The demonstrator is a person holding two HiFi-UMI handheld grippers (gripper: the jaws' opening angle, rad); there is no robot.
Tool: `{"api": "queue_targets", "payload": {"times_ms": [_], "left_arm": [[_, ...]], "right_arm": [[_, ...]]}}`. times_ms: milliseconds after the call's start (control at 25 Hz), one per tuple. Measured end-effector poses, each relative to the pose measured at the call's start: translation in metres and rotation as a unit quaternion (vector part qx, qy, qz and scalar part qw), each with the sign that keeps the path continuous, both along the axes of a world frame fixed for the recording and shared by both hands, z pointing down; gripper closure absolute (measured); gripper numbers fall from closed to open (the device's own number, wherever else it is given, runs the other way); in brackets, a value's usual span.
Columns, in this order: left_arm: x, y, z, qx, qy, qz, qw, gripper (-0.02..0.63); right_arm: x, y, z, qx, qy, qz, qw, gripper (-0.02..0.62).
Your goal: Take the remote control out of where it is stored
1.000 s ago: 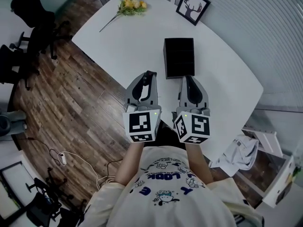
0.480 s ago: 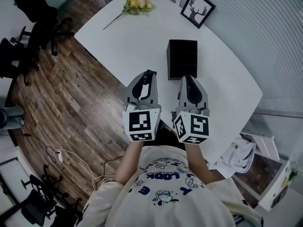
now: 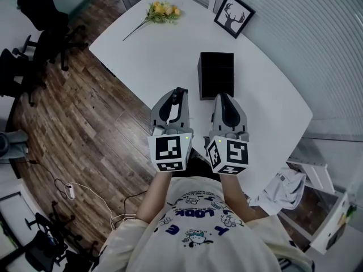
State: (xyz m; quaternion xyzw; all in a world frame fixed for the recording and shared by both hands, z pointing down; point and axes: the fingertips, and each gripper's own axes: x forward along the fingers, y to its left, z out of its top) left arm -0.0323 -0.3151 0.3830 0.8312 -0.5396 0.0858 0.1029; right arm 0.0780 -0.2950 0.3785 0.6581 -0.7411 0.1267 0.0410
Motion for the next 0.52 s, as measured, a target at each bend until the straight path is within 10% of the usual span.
{"api": "queue_targets", "payload": {"times_ms": [520], "left_arm": [[0.0051, -0.0001, -0.0044, 0.005, -0.001, 0.004, 1.0, 0.537]], "right_arm": [[0.0025, 0.0002, -0.0028, 0.002, 0.001, 0.001, 1.0, 0.548]]}}
